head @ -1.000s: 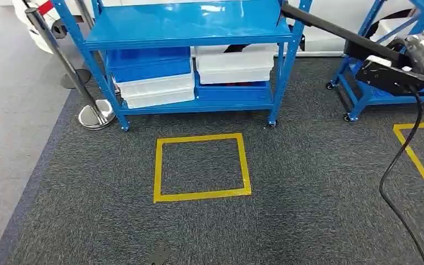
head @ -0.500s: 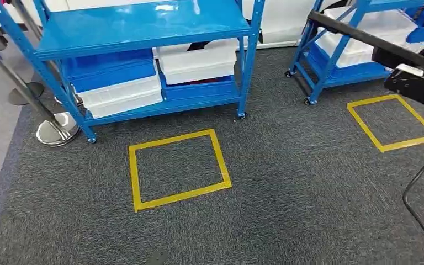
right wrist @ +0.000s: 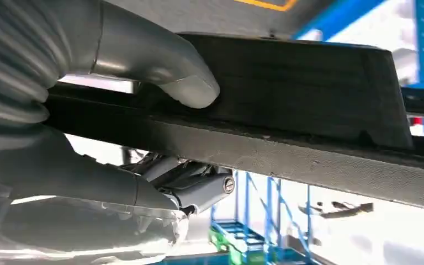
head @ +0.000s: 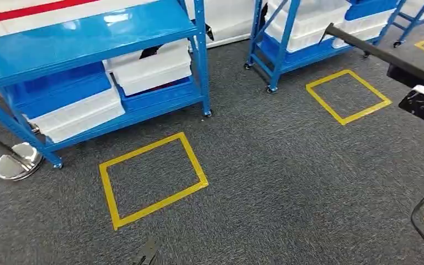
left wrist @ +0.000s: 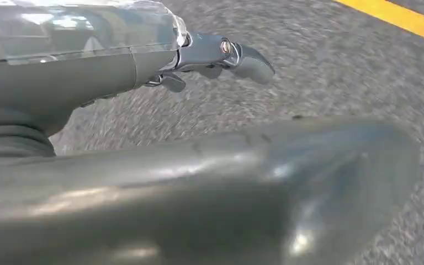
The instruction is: Take the parts from the cabinet and place them on the table.
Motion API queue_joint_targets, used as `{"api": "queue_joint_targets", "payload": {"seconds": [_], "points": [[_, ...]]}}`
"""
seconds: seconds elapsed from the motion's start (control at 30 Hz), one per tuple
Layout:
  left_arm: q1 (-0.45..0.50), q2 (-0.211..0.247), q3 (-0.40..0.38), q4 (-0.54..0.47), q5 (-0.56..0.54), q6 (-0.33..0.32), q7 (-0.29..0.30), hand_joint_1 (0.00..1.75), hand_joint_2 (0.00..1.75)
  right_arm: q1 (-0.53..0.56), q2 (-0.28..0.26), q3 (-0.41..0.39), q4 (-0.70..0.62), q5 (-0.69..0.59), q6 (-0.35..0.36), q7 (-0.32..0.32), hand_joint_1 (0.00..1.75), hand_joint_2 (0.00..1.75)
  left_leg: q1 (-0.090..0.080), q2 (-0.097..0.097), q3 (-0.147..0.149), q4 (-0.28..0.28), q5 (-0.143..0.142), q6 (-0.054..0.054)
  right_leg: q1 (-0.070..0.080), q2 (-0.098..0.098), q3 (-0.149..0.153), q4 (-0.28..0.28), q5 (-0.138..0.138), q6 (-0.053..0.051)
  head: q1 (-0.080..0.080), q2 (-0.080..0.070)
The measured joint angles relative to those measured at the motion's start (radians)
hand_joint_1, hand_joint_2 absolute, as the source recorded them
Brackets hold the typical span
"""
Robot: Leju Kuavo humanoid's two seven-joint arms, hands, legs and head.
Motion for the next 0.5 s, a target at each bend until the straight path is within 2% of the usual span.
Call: {"api": "queue_joint_targets", "payload": {"seconds": [0.03, 0.07, 0.1, 0.13, 0.17, 0.2, 0.23, 0.27, 0.3, 0.33, 0.37, 0.4, 0.43, 0.47, 0.5], "points": [[-0.004, -0.002, 0.000, 0.000, -0.003, -0.001, 0.002, 0.00, 0.00, 0.007, 0.000, -0.006, -0.009, 0.000, 0.000, 0.000, 1.75, 1.75, -0.002, -0.016, 0.041, -0.098, 0.057, 0.009, 0.001, 0.018, 0.001, 0.001, 0.001, 0.001, 0.000, 0.000], [-0.007, -0.002, 0.000, 0.000, -0.013, -0.003, 0.002, 0.00, 0.00, 0.012, 0.000, -0.014, -0.015, 0.006, -0.001, 0.003, 1.75, 1.75, -0.002, -0.047, 0.076, -0.183, 0.100, 0.019, 0.001, 0.032, 0.001, 0.001, 0.002, 0.003, 0.000, 0.000], [-0.009, -0.002, -0.001, 0.000, -0.021, -0.007, 0.000, 0.00, 0.00, 0.016, 0.000, -0.020, -0.016, 0.013, -0.002, 0.004, 1.75, 1.75, 0.000, -0.099, 0.090, -0.224, 0.103, 0.029, 0.004, 0.042, -0.003, 0.005, 0.003, 0.008, 0.000, 0.000], [-0.013, -0.006, -0.003, 0.000, -0.031, -0.011, -0.005, 0.00, 0.00, 0.017, 0.000, -0.020, -0.016, 0.018, -0.003, 0.005, 1.75, 1.75, 0.003, -0.091, 0.105, -0.250, 0.098, 0.025, -0.002, 0.059, -0.010, 0.005, 0.007, 0.015, 0.000, 0.000], [-0.016, -0.007, -0.005, 0.000, -0.040, -0.013, -0.009, 0.00, 0.00, 0.024, 0.000, -0.023, -0.016, 0.023, -0.006, 0.005, 1.75, 1.75, -0.002, -0.081, 0.104, -0.254, 0.093, 0.022, -0.009, 0.068, -0.018, 0.004, 0.013, 0.023, 0.000, 0.000], [-0.021, -0.010, -0.008, 0.000, -0.047, -0.015, -0.008, 0.00, 0.00, 0.035, 0.000, -0.029, -0.016, 0.025, -0.010, 0.005, 1.75, 1.75, -0.005, -0.070, 0.104, -0.254, 0.096, 0.024, -0.013, 0.082, -0.020, -0.003, 0.019, 0.032, -0.001, 0.000], [-0.025, -0.011, -0.010, 0.000, -0.054, -0.015, -0.008, 0.00, 0.00, 0.049, -0.003, -0.037, -0.018, 0.025, -0.014, 0.005, 1.75, 1.75, 0.000, -0.058, 0.110, -0.269, 0.103, 0.030, -0.007, 0.096, -0.020, -0.008, 0.024, 0.041, 0.000, 0.000], [-0.031, -0.014, -0.011, 0.000, -0.055, -0.017, -0.005, 0.00, 0.00, 0.072, -0.006, -0.050, -0.024, 0.024, -0.024, 0.005, 1.75, 1.75, 0.006, -0.042, 0.117, -0.286, 0.114, 0.037, -0.010, 0.061, -0.021, -0.003, 0.017, 0.038, 0.000, 0.000], [-0.034, -0.015, -0.012, 0.000, -0.062, -0.018, -0.005, 0.00, 0.00, 0.082, -0.010, -0.061, -0.027, 0.025, -0.029, 0.005, 1.75, 1.75, 0.005, -0.033, 0.119, -0.293, 0.118, 0.044, -0.003, -0.001, -0.038, 0.026, -0.010, 0.041, 0.001, 0.000], [-0.032, -0.014, -0.014, 0.000, -0.075, -0.019, 0.002, 0.00, 0.00, 0.089, -0.007, -0.065, -0.030, 0.033, -0.032, 0.006, 1.75, 1.75, 0.002, -0.018, 0.118, -0.294, 0.119, 0.045, -0.006, -0.041, -0.073, 0.098, -0.052, 0.047, 0.000, 0.000], [-0.028, -0.014, -0.019, 0.000, -0.083, -0.020, 0.005, 0.00, 0.00, 0.097, -0.002, -0.065, -0.029, 0.043, -0.031, 0.008, 1.75, 1.75, 0.001, -0.005, 0.118, -0.293, 0.118, 0.045, -0.009, -0.057, -0.109, 0.174, -0.086, 0.052, 0.000, 0.000], [-0.024, -0.013, -0.023, 0.000, -0.087, -0.021, 0.008, 0.00, 0.00, 0.109, 0.000, -0.065, -0.029, 0.050, -0.031, 0.010, 1.75, 1.75, 0.000, 0.011, 0.118, -0.293, 0.117, 0.045, -0.013, -0.064, -0.140, 0.241, -0.109, 0.058, 0.000, 0.000], [-0.021, -0.010, -0.028, 0.000, -0.088, -0.021, 0.010, 0.00, 0.00, 0.121, 0.003, -0.065, -0.028, 0.058, -0.029, 0.013, 1.75, 1.75, 0.000, 0.026, 0.117, -0.291, 0.115, 0.044, -0.018, -0.067, -0.158, 0.280, -0.113, 0.063, 0.000, 0.000], [-0.020, -0.010, -0.030, 0.000, -0.088, -0.020, 0.010, 0.00, 0.00, 0.129, 0.005, -0.065, -0.024, 0.064, -0.027, 0.012, 1.75, 1.75, 0.000, 0.039, 0.117, -0.289, 0.113, 0.042, -0.023, -0.070, -0.151, 0.270, -0.097, 0.067, 0.000, 0.000], [-0.019, -0.009, -0.030, 0.000, -0.084, -0.013, 0.010, 0.00, 0.00, 0.130, 0.008, -0.065, -0.018, 0.069, -0.026, 0.005, 1.75, 1.75, 0.000, 0.053, 0.117, -0.284, 0.108, 0.039, -0.027, -0.077, -0.120, 0.217, -0.065, 0.071, 0.000, 0.000]]}}
